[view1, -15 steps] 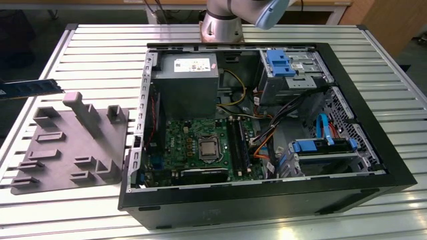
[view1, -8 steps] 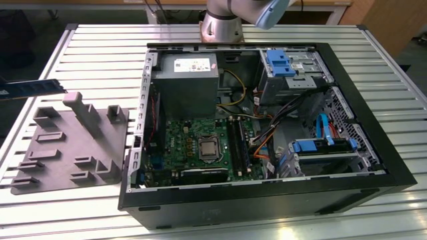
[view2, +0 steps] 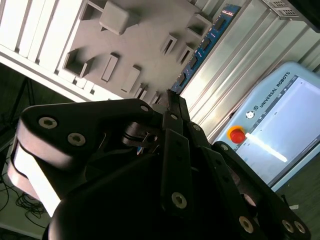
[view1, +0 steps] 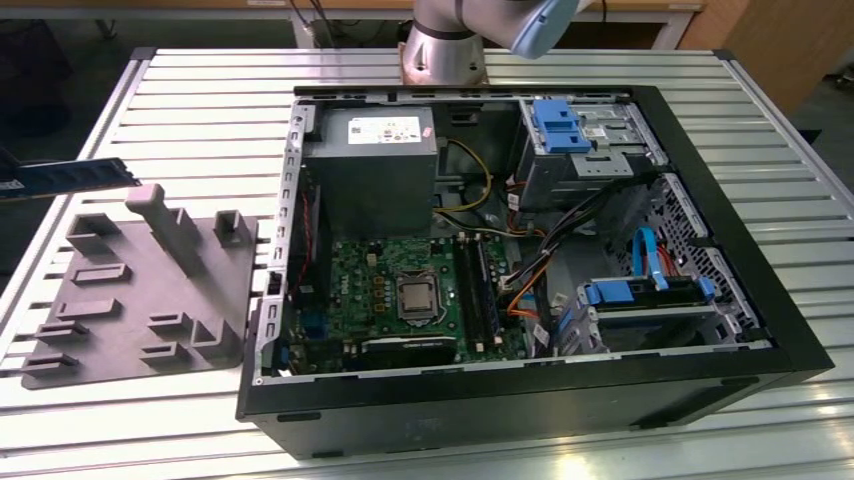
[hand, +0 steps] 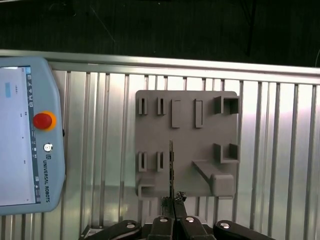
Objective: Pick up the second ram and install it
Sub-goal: 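Pick up the second ram and move it above second insertion slot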
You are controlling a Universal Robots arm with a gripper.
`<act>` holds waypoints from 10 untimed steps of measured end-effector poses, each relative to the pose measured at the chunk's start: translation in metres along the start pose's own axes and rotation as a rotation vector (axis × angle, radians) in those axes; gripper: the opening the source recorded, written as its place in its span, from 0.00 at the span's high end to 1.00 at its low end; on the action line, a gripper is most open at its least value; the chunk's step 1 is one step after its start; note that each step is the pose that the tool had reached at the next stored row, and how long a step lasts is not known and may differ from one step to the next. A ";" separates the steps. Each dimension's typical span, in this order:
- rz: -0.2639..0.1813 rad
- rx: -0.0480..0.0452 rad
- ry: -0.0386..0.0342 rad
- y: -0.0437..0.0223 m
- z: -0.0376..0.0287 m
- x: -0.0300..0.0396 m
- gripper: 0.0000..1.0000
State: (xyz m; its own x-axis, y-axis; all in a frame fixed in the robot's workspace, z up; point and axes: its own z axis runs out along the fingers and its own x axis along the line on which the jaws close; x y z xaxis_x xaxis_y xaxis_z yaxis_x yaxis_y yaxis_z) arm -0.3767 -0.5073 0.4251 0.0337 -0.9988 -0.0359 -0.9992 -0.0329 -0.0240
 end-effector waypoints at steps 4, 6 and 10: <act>0.000 0.0000 0.0000 -0.0023 0.0000 0.0001 0.88; 0.000 0.0000 0.0000 -0.0041 0.0001 0.0002 0.88; 0.000 0.0000 0.0000 -0.0073 0.0002 0.0003 0.88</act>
State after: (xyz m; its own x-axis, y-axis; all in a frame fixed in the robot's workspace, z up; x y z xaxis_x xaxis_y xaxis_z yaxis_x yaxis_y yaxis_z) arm -0.3694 -0.5073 0.4251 0.0337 -0.9988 -0.0359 -0.9992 -0.0329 -0.0240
